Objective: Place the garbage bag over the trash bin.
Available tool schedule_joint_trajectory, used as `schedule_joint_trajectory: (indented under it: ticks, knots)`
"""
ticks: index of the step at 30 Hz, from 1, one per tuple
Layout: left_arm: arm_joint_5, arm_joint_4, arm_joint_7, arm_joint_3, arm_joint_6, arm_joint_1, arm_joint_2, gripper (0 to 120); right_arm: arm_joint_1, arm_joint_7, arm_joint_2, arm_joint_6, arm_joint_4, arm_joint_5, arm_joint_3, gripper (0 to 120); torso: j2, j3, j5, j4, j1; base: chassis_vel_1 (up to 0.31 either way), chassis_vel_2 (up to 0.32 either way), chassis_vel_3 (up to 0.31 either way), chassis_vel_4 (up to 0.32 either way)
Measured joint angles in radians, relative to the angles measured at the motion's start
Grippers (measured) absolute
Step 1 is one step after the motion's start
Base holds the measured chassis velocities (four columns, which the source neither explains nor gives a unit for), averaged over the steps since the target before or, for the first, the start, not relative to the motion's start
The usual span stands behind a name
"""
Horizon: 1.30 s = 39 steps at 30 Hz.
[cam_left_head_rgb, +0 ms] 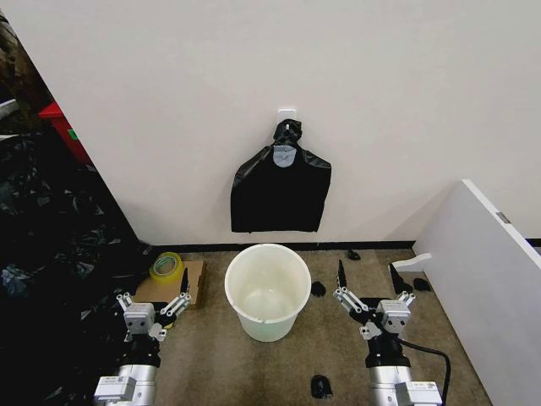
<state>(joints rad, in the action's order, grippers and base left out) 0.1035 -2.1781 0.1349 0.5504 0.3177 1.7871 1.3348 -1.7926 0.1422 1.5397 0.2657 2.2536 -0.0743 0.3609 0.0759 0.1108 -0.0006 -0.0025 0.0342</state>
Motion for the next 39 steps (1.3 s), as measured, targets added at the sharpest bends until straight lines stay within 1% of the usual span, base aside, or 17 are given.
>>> schedule_joint_trajectory:
  ticks: [8, 12, 13, 16, 19, 21, 23, 25, 26, 27, 28, 29, 30, 32, 33, 35, 39]
  knots:
    - [0.0, 0.01, -0.01, -0.004, 0.002, -0.002, 0.002, 100, 0.051, -0.004, -0.013, -0.031, -0.035, 0.04, -0.006, 100, 0.0, 0.0, 0.0, 0.0, 0.0, 0.0, 0.0, 0.0, 0.0]
    - [0.003, 0.014, -0.017, 0.001, 0.01, 0.003, 0.003, 100, 0.11, -0.014, -0.041, -0.083, -0.048, 0.162, -0.025, 100, 0.0, 0.0, 0.0, -0.0001, 0.0, 0.0, 0.0, 0.0, 0.0]
    - [0.003, 0.014, -0.017, 0.001, 0.01, 0.003, 0.003, 100, 0.11, -0.014, -0.041, -0.083, -0.048, 0.162, -0.025, 100, 0.0, 0.0, 0.0, -0.0001, 0.0, 0.0, 0.0, 0.0, 0.0]
    - [0.011, 0.027, -0.026, 0.001, 0.016, -0.003, -0.005, 99, 0.191, -0.029, -0.079, -0.138, -0.074, 0.306, -0.036, 100, 0.0, 0.0, 0.0002, 0.0003, 0.0, 0.0, 0.0, 0.0, 0.0]
    - [0.015, 0.033, -0.031, -0.002, 0.017, -0.008, -0.01, 99, 0.222, -0.039, -0.094, -0.156, -0.085, 0.365, -0.036, 100, 0.0, 0.0, 0.0, -0.0003, 0.0, 0.0, 0.0, 0.0, 0.0]
    - [0.022, 0.041, -0.04, -0.004, 0.027, -0.002, -0.008, 98, 0.345, -0.073, -0.145, -0.22, -0.127, 0.583, -0.047, 100, 0.0, 0.0, 0.0002, 0.0001, 0.0, 0.0, 0.0, 0.0, 0.0]
    - [0.022, 0.042, -0.041, -0.004, 0.027, -0.002, -0.008, 98, 0.348, -0.074, -0.147, -0.223, -0.128, 0.59, -0.047, 100, 0.0, 0.0, 0.0002, 0.0, 0.0, 0.0, 0.0, 0.0, 0.0]
    - [0.022, 0.047, -0.043, -0.002, 0.032, 0.001, -0.004, 98, 0.422, -0.093, -0.174, -0.271, -0.147, 0.722, -0.063, 100, 0.0, 0.0, 0.0, 0.0, 0.0, 0.0, 0.0, 0.0, 0.0]
    - [0.022, 0.048, -0.044, -0.001, 0.032, 0.002, -0.003, 98, 0.44, -0.096, -0.179, -0.281, -0.153, 0.752, -0.067, 100, 0.0, 0.0, 0.0, 0.0, 0.0, 0.0, 0.0, 0.0, 0.0]
    - [0.02, 0.051, -0.045, -0.001, 0.034, 0.003, 0.002, 98, 0.503, -0.104, -0.193, -0.309, -0.178, 0.852, -0.081, 100, 0.0, 0.0, 0.0001, 0.0003, 0.0, 0.0, 0.0, 0.0, 0.0]
    - [0.02, 0.051, -0.045, -0.001, 0.034, 0.003, 0.002, 98, 0.503, -0.104, -0.193, -0.309, -0.178, 0.852, -0.081, 100, 0.0, 0.0, 0.0001, 0.0003, 0.0, 0.0, 0.0, 0.0, 0.0]
    - [0.02, 0.052, -0.045, 0.0, 0.035, 0.004, 0.004, 98, 0.546, -0.107, -0.197, -0.327, -0.197, 0.908, -0.087, 100, 0.0, 0.0, 0.0001, -0.0003, 0.0, 0.0, 0.0, 0.0, 0.0]
    - [0.017, 0.055, -0.045, 0.001, 0.035, 0.004, 0.01, 98, 0.611, -0.114, -0.197, -0.351, -0.225, 0.983, -0.089, 100, 0.0, 0.0, 0.0002, 0.0003, 0.0, 0.0, 0.0, 0.0, 0.0]
    - [0.011, 0.058, -0.045, 0.002, 0.037, 0.006, 0.02, 98, 0.727, -0.118, -0.184, -0.391, -0.28, 1.123, -0.083, 100, 0.0, 0.0, 0.0001, 0.0003, 0.0, 0.0, 0.0, 0.0, 0.0]
    - [0.011, 0.058, -0.045, 0.002, 0.037, 0.006, 0.02, 98, 0.727, -0.118, -0.184, -0.391, -0.28, 1.123, -0.083, 100, 0.0, 0.0, 0.0001, 0.0003, 0.0, 0.0, 0.0, 0.0, 0.0]
    - [0.003, 0.065, -0.045, 0.002, 0.039, 0.006, 0.023, 98, 0.808, -0.118, -0.16, -0.415, -0.332, 1.221, -0.082, 100, 0.0, 0.0, -0.0001, 0.0, 0.0, 0.0, 0.0, 0.0, 0.0]
    - [0.0, 0.07, -0.045, -0.001, 0.039, 0.003, 0.024, 98, 0.858, -0.114, -0.125, -0.431, -0.371, 1.258, -0.088, 100, 0.0, 0.0, -0.0002, -0.0001, 0.0, 0.0, 0.0, 0.0, 0.0]
